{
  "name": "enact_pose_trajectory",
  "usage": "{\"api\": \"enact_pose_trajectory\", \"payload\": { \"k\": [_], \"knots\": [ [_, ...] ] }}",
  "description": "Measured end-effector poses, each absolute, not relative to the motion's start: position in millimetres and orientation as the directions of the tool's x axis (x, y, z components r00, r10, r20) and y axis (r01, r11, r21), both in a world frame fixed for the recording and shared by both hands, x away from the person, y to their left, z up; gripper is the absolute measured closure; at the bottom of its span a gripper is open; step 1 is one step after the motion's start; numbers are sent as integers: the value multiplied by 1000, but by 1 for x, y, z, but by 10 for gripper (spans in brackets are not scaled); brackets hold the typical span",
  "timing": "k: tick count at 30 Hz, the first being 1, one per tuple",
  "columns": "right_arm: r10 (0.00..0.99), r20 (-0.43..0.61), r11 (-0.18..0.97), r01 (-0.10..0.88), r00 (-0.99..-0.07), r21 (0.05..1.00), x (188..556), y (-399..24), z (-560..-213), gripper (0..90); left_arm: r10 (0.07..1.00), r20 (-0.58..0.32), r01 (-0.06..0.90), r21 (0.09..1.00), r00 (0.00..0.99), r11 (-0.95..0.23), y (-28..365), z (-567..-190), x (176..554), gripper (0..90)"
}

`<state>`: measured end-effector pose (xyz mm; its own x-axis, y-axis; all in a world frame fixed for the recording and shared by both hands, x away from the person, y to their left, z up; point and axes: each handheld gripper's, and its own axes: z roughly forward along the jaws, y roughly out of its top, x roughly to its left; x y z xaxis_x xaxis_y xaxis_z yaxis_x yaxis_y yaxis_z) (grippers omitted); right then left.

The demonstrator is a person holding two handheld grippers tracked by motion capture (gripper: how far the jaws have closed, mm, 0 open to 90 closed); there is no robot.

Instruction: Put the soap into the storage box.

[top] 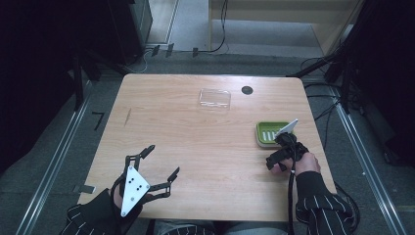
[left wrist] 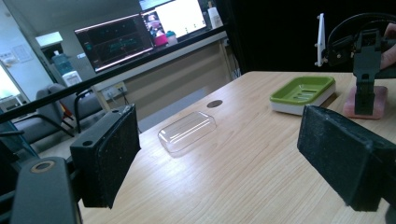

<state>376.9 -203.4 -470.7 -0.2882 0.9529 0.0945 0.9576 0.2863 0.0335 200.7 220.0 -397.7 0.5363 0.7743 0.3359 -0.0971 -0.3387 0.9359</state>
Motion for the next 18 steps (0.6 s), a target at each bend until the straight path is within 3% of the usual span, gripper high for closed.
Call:
{"api": "enact_pose_trajectory", "payload": {
  "k": [1, 18],
  "knots": [
    [955, 78, 285, 958, -287, 34, 377, -203, -471, 71, 775, 336, -98, 936, 536, -338, 220, -398, 201, 136],
    [954, 68, 288, 957, -291, 39, 376, -201, -474, 115, 775, 336, -98, 936, 535, -338, 220, -398, 201, 136]
  ]
}}
